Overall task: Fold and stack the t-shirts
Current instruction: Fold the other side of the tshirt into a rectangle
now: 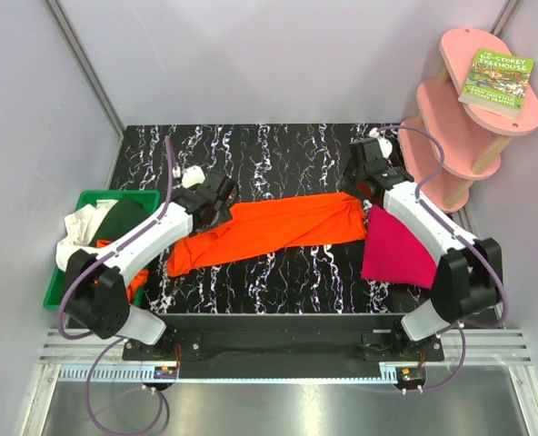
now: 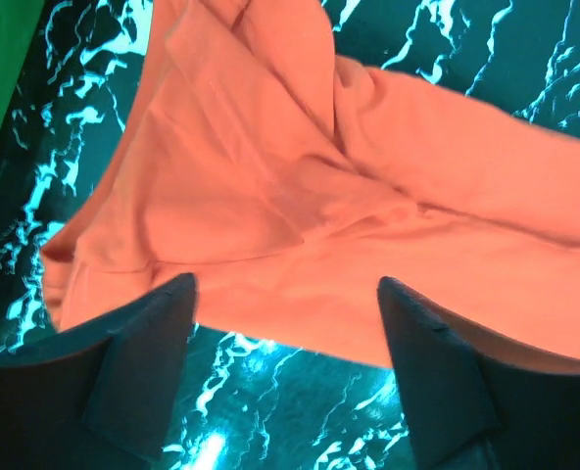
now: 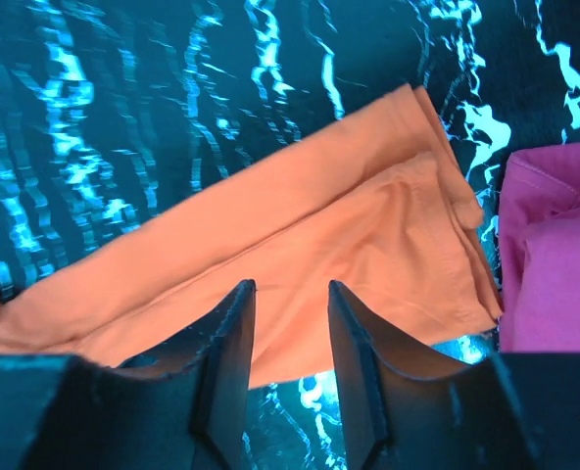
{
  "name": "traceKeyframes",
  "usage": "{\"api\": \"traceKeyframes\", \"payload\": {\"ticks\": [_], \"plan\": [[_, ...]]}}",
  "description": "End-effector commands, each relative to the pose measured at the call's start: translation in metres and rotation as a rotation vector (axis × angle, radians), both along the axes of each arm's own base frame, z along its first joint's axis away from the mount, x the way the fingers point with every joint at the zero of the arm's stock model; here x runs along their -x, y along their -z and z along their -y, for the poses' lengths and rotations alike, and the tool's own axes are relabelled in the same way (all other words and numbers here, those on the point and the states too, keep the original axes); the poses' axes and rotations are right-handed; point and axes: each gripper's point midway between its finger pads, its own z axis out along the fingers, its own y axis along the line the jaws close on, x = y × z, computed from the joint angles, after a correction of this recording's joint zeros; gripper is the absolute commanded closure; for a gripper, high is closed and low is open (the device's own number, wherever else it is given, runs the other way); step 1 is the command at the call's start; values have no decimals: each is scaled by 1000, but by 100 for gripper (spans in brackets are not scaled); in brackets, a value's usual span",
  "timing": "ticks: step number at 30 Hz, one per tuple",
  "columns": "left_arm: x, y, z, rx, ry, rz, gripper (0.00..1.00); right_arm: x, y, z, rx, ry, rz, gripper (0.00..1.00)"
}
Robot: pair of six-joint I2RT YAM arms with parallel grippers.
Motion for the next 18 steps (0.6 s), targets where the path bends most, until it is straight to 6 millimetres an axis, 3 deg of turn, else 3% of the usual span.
{"api": "traceKeyframes", "payload": {"ticks": [1,4,5,7,9,13,14,18], "plan": [[13,33,-9,-43,-33,-74,56,13,-25,-7,-26,-67,53,59],[27,59,-10,-19,-67,-114,90,24,-14,-2,-10,-73,35,62],[28,63,-11,-16,-71,-115,97,26,-12,-2,-8,-77,33,63],[29,70,-11,-9,-79,-107,97,30,-10,-1,-7,-83,35,63],[25,71,-10,-5,-75,-89,90,32,-10,-1,-9,-90,37,62],[15,59,-9,4,-69,-27,61,37,-11,-2,-9,-101,47,61],[10,56,-6,14,-56,-3,48,37,-10,-3,-8,-105,47,61],[0,49,0,51,-43,52,25,43,-4,-7,-12,-121,38,61]]}}
